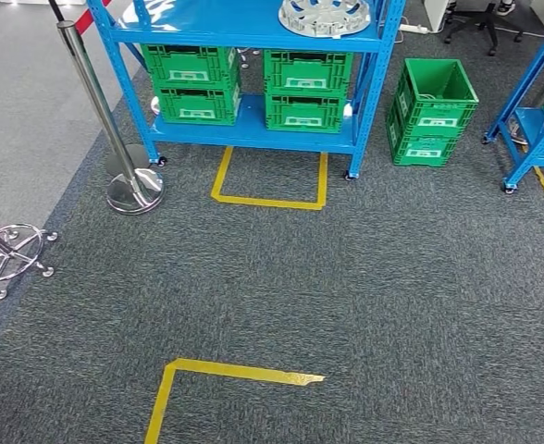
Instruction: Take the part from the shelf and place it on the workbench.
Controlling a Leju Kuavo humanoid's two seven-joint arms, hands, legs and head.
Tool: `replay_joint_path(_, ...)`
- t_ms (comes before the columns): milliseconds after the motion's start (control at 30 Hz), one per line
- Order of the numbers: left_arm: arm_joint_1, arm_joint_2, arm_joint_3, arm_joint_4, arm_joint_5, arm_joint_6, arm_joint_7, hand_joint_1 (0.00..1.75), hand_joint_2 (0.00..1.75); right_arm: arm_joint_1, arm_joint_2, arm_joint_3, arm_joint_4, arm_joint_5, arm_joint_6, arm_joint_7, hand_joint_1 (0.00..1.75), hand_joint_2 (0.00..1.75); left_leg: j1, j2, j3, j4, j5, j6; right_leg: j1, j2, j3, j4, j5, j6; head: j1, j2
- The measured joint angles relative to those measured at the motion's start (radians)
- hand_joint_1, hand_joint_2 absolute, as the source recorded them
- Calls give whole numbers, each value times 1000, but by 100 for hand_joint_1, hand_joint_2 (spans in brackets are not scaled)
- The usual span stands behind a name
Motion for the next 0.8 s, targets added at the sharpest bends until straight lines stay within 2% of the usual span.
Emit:
replay_joint_path(133, -3, 1, 0, -2, -13, 17, 0, 0, 0, 0, 0, 9, 0, 23, -19, 18, 0, 0, -6, 1, 0, -7, -2, 21, -5, 0, 1, 4, 11, 16, 0, 0)
replay_joint_path(200, -5, -1, 0, -2, -14, 23, 0, 0, 0, 0, 1, 13, 1, 26, -22, 21, 0, 0, -2, 4, 8, -19, 2, 33, -3, -10, -7, 24, 7, 22, 2, 0)
replay_joint_path(233, -6, -2, 1, -2, -14, 27, 0, 0, 0, -2, 1, 15, 1, 26, -22, 22, 0, 0, 0, 7, 12, -21, 4, 37, -2, -18, -19, 48, -11, 23, 5, 0)
replay_joint_path(267, -6, -3, 1, -2, -14, 30, 0, 0, 0, -3, 1, 16, 1, 26, -23, 24, 0, 0, 2, 10, 15, -23, 6, 38, -1, -25, -41, 91, -41, 23, 8, 0)
replay_joint_path(333, -5, -4, 2, -2, -14, 33, 0, 0, 0, -4, 1, 17, 1, 26, -24, 26, 0, 0, 1, 17, 15, -23, 6, 38, 0, -33, -101, 216, -107, 25, 12, 0)
replay_joint_path(367, -5, -5, 2, -2, -15, 33, 0, 0, 0, -3, 1, 17, 1, 26, -24, 27, 0, 0, 1, 20, 15, -22, 5, 37, -1, -33, -126, 266, -126, 26, 12, 0)
replay_joint_path(400, -4, -6, 3, -2, -15, 33, 0, 0, 0, -1, 1, 17, 1, 27, -24, 29, 0, 0, 1, 22, 17, -22, 3, 35, -1, -34, -136, 283, -126, 27, 13, 0)
replay_joint_path(433, -4, -8, 3, -2, -16, 33, 0, 0, 0, 1, 1, 18, 1, 29, -24, 29, 0, 0, 3, 23, 21, -22, 0, 31, -1, -36, -126, 260, -106, 28, 13, 0)
replay_joint_path(500, -4, -10, 4, -2, -19, 34, 0, 0, 0, 2, 0, 18, 1, 31, -24, 30, 0, 0, 7, 24, 32, -21, -9, 20, -3, -43, -63, 131, -38, 31, 13, 0)
replay_joint_path(533, -4, -10, 5, -2, -21, 34, -1, 0, 0, 1, 0, 18, 2, 32, -24, 30, 0, 0, 7, 25, 37, -18, -14, 13, -2, -47, -35, 69, -25, 28, 15, 0)
replay_joint_path(567, -5, -9, 6, -2, -23, 35, -1, 0, 0, 0, 1, 18, 2, 32, -24, 30, 0, 0, 7, 26, 39, -16, -19, 6, 0, -50, -16, 30, -21, 21, 15, 0)
replay_joint_path(633, -6, -8, 7, -2, -25, 37, -2, 0, 0, -1, 1, 18, 3, 33, -23, 30, 0, 0, 4, 28, 43, -10, -24, -7, 3, -49, -9, 14, -33, 1, 14, 0)
replay_joint_path(700, -6, -7, 8, -3, -27, 39, -3, 0, 0, 2, 1, 18, 4, 33, -24, 30, 0, 0, 6, 27, 46, 2, -30, -18, 2, -46, 4, 15, -26, -15, 11, 0)
replay_joint_path(733, -6, -7, 8, -3, -28, 39, -4, 0, 0, 2, 1, 18, 4, 33, -24, 30, 0, 0, 8, 26, 36, 27, -35, -22, 1, -45, 14, 14, -27, -21, 9, 0)
replay_joint_path(767, -7, -8, 8, -3, -28, 39, -4, 0, 0, 2, 1, 19, 5, 33, -24, 30, 0, 0, 9, 24, 11, 74, -48, -27, 0, -44, 20, 13, -29, -26, 8, 0)
replay_joint_path(800, -7, -8, 8, -3, -29, 40, -5, 0, 0, 1, 1, 19, 5, 33, -24, 30, 0, 0, 10, 23, -27, 139, -71, -32, 1, -43, 24, 13, -32, -31, 6, 0)
